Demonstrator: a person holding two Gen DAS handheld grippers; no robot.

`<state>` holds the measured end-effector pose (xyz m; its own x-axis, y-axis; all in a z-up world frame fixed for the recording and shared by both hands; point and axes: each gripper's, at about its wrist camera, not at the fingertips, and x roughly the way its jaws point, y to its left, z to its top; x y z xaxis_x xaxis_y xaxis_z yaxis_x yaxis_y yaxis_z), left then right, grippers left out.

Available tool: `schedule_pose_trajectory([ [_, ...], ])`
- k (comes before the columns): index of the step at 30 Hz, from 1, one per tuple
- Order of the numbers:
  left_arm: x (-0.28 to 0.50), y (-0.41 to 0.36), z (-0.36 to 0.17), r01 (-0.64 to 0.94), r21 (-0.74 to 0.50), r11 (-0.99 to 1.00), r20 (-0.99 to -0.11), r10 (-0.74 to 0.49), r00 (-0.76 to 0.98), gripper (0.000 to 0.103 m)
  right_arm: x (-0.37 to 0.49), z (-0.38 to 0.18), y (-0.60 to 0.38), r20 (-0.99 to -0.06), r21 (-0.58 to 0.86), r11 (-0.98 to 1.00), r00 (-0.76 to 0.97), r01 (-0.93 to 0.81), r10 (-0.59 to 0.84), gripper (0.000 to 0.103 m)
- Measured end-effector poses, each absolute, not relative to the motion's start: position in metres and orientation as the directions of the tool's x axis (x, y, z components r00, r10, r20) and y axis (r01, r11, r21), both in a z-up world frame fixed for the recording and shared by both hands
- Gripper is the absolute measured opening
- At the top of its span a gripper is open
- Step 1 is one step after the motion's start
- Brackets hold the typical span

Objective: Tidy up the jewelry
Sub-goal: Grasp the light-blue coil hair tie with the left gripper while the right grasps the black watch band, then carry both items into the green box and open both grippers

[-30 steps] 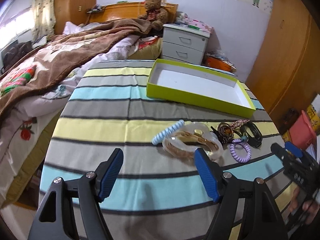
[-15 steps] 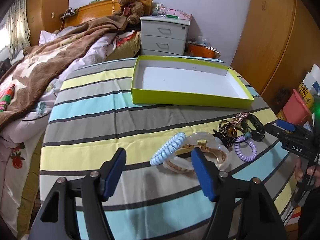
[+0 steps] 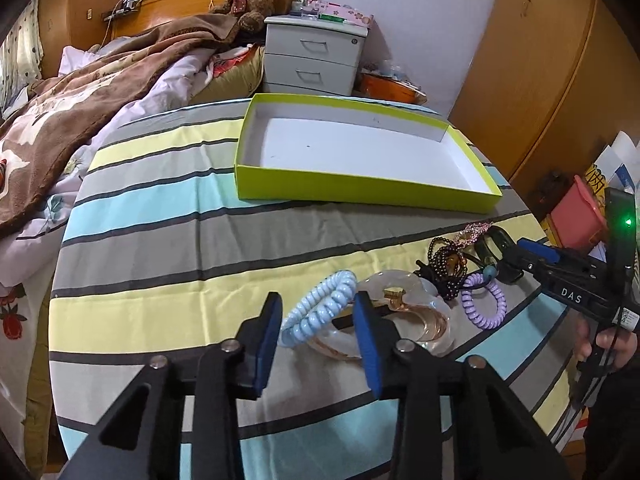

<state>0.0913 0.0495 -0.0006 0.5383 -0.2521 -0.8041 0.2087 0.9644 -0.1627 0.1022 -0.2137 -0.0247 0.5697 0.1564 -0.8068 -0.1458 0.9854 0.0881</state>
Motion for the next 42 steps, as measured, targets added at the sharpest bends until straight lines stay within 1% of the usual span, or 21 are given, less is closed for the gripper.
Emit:
schedule_pose_trajectory([
  [3, 0.091, 0.046, 0.000, 0.221, -0.152, 0.963, -0.803, -0.251, 0.541, 0.028, 0.103, -0.025, -0.212, -0.810, 0.079, 0.985, 0.566, -0.155, 0.154, 0.023],
  [7, 0.092, 0.047, 0.002, 0.222, -0.147, 0.964, -0.800, -0.248, 0.547, 0.025, 0.102, -0.024, -0.210, -0.807, 0.081, 0.984, 0.569, -0.162, 0.160, 0.014],
  [10, 0.092, 0.048, 0.003, 0.214, -0.142, 0.967, -0.798, -0.240, 0.554, 0.016, 0.101, -0.024, -0.208, -0.804, 0.071, 0.984, 0.574, -0.161, 0.152, 0.014],
  [15, 0.093, 0.051, 0.005, 0.207, -0.142, 0.968, -0.793, -0.236, 0.562, 0.011, 0.100, -0.022, -0.210, -0.800, 0.079, 0.986, 0.581, -0.150, 0.152, 0.014],
  [29, 0.090, 0.066, 0.020, 0.159, -0.140, 0.977, -0.768, -0.208, 0.605, 0.010, 0.089, -0.001, -0.217, -0.768, 0.086, 0.987, 0.622, -0.135, 0.152, 0.013],
  [42, 0.092, 0.072, 0.037, 0.151, -0.153, 0.977, -0.741, -0.215, 0.636, 0.010, 0.087, 0.030, -0.221, -0.720, 0.081, 0.989, 0.679, -0.125, 0.145, 0.013],
])
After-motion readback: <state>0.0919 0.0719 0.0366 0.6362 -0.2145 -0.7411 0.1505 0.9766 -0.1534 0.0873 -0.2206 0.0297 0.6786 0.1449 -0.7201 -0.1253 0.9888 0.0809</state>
